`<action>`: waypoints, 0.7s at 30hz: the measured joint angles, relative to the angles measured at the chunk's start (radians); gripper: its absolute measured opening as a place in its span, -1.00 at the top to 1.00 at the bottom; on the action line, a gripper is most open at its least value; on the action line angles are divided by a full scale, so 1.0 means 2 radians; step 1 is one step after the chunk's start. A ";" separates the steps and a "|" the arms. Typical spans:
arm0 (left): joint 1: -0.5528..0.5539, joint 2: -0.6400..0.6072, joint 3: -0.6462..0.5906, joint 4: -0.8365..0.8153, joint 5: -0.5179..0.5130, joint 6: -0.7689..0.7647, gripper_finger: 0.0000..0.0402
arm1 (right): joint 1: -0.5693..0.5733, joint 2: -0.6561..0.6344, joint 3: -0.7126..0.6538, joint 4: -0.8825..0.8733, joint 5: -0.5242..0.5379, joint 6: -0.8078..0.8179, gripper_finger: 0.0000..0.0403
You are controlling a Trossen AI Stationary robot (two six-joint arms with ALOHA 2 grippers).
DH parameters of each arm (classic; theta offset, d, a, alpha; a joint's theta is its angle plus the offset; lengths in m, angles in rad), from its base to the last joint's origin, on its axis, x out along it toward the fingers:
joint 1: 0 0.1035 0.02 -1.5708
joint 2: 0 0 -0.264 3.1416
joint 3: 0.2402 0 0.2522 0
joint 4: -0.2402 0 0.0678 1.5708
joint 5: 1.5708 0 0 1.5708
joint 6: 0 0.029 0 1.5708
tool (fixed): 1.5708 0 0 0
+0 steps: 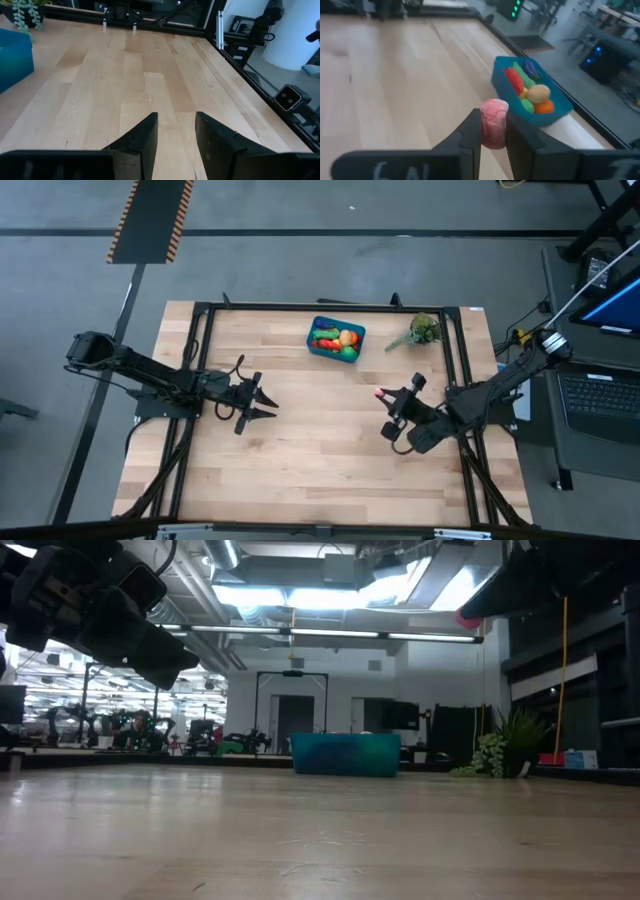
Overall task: Pick and placing Produce into tupperware
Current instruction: Put the pink apricot into the blue bin
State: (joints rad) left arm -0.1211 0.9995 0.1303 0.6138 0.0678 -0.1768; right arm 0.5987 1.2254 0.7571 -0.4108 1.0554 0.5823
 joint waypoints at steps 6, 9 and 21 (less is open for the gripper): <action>0.000 0.000 0.000 0.001 0.000 0.000 0.38 | 0.000 -0.061 -0.093 0.167 -0.011 -0.099 0.66; 0.000 0.000 0.000 0.003 0.000 0.000 0.38 | -0.001 -0.088 -0.140 0.260 -0.027 -0.155 0.66; 0.000 0.000 0.000 0.004 -0.003 0.000 0.38 | -0.064 -0.150 -0.296 0.586 -0.206 -0.313 0.66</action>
State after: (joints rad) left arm -0.1207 0.9997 0.1310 0.6224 0.0625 -0.1769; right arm 0.4699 0.9255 0.1660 0.7616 0.6427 -0.0432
